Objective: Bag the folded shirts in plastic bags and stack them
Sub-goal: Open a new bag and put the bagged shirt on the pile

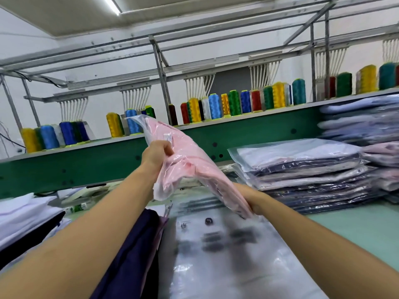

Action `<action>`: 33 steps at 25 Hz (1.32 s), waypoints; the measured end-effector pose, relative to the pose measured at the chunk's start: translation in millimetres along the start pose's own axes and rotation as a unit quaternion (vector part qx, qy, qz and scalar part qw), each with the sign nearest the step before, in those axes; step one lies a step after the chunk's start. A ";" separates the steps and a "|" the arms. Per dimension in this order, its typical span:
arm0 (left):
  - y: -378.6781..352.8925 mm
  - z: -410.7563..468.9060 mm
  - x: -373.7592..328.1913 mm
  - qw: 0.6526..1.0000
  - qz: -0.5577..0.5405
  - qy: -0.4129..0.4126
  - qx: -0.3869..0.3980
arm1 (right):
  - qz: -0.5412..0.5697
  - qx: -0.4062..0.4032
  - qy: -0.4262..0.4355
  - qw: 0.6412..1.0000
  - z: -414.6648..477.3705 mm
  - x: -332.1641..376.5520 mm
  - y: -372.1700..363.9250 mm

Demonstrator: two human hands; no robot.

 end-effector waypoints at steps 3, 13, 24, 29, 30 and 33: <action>18.3 14.2 -32.4 0.991 0.093 -0.100 0.000 | -0.007 -0.102 0.057 0.993 7.2 22.0 16.0; -10.3 34.2 -103.0 0.944 0.118 -0.302 -0.060 | 0.008 -0.267 0.185 0.946 6.3 120.2 117.1; -195.9 109.6 30.6 0.993 0.077 -0.033 0.079 | -0.202 -0.441 0.100 0.869 1.7 53.7 323.4; -260.4 138.7 26.0 0.988 0.073 -0.094 0.098 | -0.340 -0.444 0.070 0.826 20.3 62.0 369.9; -270.1 145.1 28.7 0.987 0.085 -0.095 0.098 | -0.375 -0.444 0.059 0.812 24.7 63.7 376.9; -300.8 163.7 48.5 0.975 0.152 -0.084 0.137 | -0.470 -0.444 0.012 0.763 35.6 64.5 396.3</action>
Point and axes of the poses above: each hand's wrist, its own z-axis towards the middle knuckle, its own y-axis out of the back of the hand, x = y × z, the point moved 5 cm from there along z, towards the middle knuckle, and after that the axes turned 5 degrees about y, right-handed, at the moved point
